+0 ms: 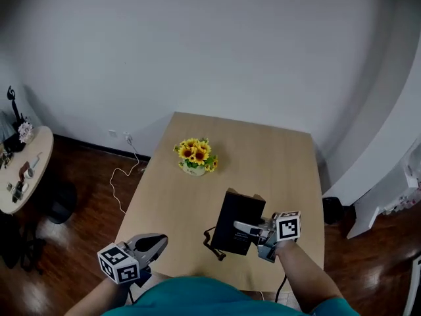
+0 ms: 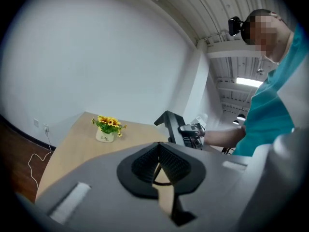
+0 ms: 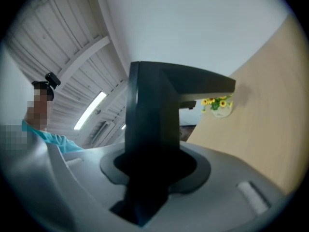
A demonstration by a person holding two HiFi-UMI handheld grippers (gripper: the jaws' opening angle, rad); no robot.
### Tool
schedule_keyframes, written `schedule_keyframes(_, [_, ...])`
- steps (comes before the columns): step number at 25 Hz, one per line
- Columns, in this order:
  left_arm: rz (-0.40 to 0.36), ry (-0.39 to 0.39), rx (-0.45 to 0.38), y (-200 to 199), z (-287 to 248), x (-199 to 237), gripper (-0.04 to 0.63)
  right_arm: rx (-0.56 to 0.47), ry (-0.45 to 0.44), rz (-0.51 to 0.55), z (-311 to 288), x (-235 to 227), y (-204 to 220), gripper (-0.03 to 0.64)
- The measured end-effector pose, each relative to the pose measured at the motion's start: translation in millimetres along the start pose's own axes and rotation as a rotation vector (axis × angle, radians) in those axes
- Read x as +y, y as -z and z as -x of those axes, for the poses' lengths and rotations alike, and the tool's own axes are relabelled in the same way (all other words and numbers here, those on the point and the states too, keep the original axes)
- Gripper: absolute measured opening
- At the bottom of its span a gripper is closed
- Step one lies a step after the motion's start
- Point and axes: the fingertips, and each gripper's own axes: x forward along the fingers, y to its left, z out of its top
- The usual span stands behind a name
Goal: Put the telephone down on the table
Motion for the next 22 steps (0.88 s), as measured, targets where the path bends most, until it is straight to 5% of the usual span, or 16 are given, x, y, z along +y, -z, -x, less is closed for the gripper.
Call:
schedule_keyframes(11, [0.092, -0.036, 0.08, 8, -64, 20, 0.005, 0.041, 0.012, -0.166, 19, -165, -79, 0.16])
schedule_keyframes(22, [0.182, -0.035, 0.177, 35, -75, 38, 0.005, 0.159, 0.12, -0.297, 8, -282, -63, 0.16])
